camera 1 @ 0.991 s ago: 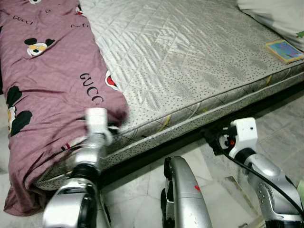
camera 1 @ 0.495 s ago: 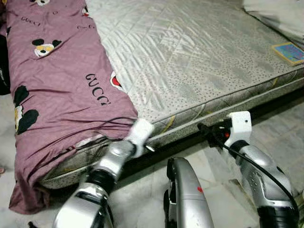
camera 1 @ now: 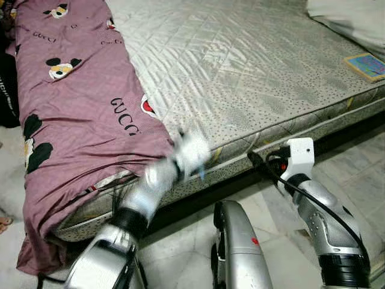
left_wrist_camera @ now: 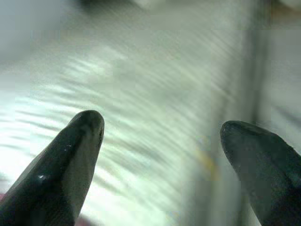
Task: Clean up the room
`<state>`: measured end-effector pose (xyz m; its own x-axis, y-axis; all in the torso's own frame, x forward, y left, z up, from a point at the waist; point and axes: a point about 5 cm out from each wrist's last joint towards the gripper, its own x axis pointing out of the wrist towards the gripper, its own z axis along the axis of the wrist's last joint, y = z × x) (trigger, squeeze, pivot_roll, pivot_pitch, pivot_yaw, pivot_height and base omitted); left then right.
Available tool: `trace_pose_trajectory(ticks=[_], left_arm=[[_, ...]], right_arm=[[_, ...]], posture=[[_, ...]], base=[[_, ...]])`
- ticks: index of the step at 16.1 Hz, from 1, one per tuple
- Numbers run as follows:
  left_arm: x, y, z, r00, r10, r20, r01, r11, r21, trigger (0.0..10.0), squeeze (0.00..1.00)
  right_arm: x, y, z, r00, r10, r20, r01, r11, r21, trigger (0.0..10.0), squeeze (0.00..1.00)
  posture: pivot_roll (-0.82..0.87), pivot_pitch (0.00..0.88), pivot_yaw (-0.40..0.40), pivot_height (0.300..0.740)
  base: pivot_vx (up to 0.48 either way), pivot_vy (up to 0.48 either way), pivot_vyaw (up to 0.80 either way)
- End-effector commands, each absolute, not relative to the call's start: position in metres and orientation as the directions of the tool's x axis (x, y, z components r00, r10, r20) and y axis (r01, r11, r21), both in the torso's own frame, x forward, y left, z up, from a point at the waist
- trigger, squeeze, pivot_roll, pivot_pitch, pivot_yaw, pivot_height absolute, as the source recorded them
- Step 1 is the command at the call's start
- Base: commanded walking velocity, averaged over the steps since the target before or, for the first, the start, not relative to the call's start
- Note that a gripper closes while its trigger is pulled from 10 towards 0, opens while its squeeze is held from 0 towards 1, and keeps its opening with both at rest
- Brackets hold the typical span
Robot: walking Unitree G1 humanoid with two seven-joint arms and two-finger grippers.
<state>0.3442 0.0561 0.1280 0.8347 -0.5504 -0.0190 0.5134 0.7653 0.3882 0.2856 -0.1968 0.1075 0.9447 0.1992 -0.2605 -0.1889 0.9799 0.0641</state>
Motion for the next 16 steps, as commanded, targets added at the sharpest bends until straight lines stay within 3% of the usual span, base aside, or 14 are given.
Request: trace_pose_trajectory(ticks=[1,3,4,5,7,9,11,13,16], left_arm=[[0.355,0.077,0.146,0.902,-0.424,0.078,0.373,0.859,0.35,10.0,0.0],[0.363,0.096,0.144,0.946,-0.32,0.044,0.295,0.91,0.291,10.0,0.0],[0.372,0.131,0.134,0.991,-0.131,-0.028,0.134,0.963,0.232,10.0,0.0],[0.374,0.148,0.127,0.996,-0.032,-0.078,0.046,0.981,0.187,10.0,0.0],[0.374,0.178,0.11,0.973,0.093,-0.213,-0.065,0.989,0.133,10.0,0.0],[0.37,0.19,0.097,0.947,0.119,-0.297,-0.077,0.986,0.15,10.0,0.0],[0.367,0.189,0.086,0.924,0.084,-0.373,-0.022,0.986,0.168,10.0,0.0],[0.362,0.157,0.071,0.875,-0.094,-0.474,0.21,0.958,0.196,10.0,0.0],[0.347,0.109,0.049,0.787,-0.278,-0.551,0.413,0.901,0.135,10.0,0.0]], right_arm=[[0.286,-0.2,0.108,0.951,0.179,-0.253,-0.167,0.984,0.067,10.0,0.0],[0.285,-0.199,0.107,0.95,0.181,-0.254,-0.165,0.983,0.081,10.0,0.0],[0.281,-0.199,0.108,0.947,0.195,-0.254,-0.173,0.979,0.105,10.0,0.0],[0.277,-0.2,0.108,0.946,0.193,-0.259,-0.17,0.979,0.11,10.0,0.0],[0.267,-0.207,0.108,0.943,0.171,-0.284,-0.144,0.983,0.115,10.0,0.0],[0.259,-0.214,0.108,0.942,0.149,-0.302,-0.12,0.987,0.111,10.0,0.0],[0.254,-0.219,0.107,0.937,0.129,-0.324,-0.099,0.989,0.108,10.0,0.0],[0.255,-0.217,0.112,0.935,0.148,-0.323,-0.101,0.982,0.159,10.0,0.0],[0.261,-0.207,0.115,0.928,0.188,-0.321,-0.124,0.97,0.212,10.0,0.0]], posture=[[-0.26,0.05,-0.007,0.536],[-0.26,0.054,-0.006,0.536],[-0.27,0.068,-0.009,0.536],[-0.28,0.076,-0.011,0.536],[-0.31,0.109,-0.017,0.536],[-0.33,0.127,-0.017,0.536],[-0.34,0.133,-0.02,0.536],[-0.35,0.135,-0.023,0.536],[-0.34,0.113,-0.02,0.536]], base=[[0.0,0.0,0.0],[0.0,0.0,0.0],[0.0,0.0,0.0],[0.0,0.0,0.0],[0.0,0.0,0.0],[0.0,0.0,0.0],[0.0,0.0,0.0],[0.0,0.0,0.0],[0.0,0.0,0.0]])
